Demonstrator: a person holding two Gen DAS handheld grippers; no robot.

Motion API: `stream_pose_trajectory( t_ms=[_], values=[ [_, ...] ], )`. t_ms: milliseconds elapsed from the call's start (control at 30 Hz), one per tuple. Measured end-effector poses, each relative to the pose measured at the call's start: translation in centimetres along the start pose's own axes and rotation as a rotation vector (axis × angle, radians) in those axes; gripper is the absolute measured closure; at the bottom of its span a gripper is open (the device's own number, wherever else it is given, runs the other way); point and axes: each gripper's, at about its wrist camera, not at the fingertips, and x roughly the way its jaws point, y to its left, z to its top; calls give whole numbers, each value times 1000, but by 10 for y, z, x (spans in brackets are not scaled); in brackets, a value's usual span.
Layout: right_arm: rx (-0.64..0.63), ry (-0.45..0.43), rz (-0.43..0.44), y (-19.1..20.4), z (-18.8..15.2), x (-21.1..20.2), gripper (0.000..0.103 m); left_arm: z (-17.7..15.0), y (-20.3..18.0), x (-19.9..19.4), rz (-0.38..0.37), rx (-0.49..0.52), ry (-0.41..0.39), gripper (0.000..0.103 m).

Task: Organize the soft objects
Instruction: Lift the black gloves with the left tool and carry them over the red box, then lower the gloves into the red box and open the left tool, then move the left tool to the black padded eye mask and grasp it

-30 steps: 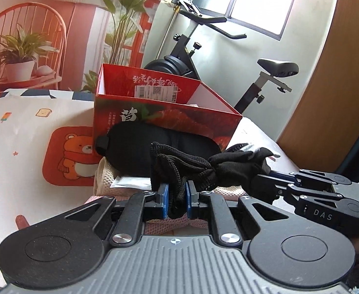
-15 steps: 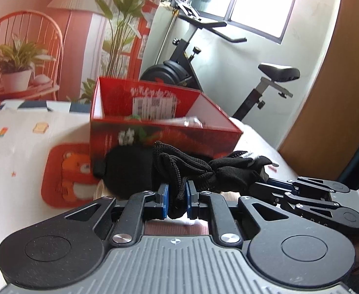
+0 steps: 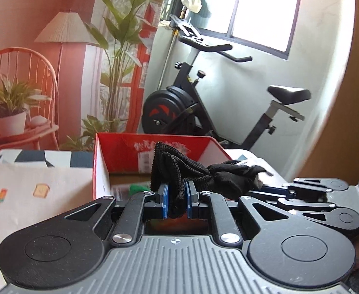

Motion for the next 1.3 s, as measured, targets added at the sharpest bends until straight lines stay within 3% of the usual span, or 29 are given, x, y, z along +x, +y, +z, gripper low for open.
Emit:
stream_pose_trajectory(
  t_ms=[233, 500, 633, 767, 967, 1133, 1300],
  values=[
    [-28, 43, -38, -30, 36, 64, 89, 32, 19, 53, 22, -36, 29, 88],
    [-26, 185, -103, -49, 41, 143, 89, 32, 43, 110, 33, -143, 107, 88],
    [-62, 240, -106, -53, 33, 166, 89, 26, 49, 128, 36, -135, 152, 88],
    [-46, 257, -125, -58, 30, 183, 89, 28, 56, 143, 36, -170, 164, 88],
    [-18, 295, -171, -69, 26, 198, 87, 35, 50, 158, 45, -136, 169, 86],
    [-11, 257, -209, -67, 23, 190, 76, 35, 42, 147, 75, -53, 90, 53],
    [-10, 215, -238, -62, 18, 170, 74, 36, 44, 127, 90, -47, 77, 52]
  ],
)
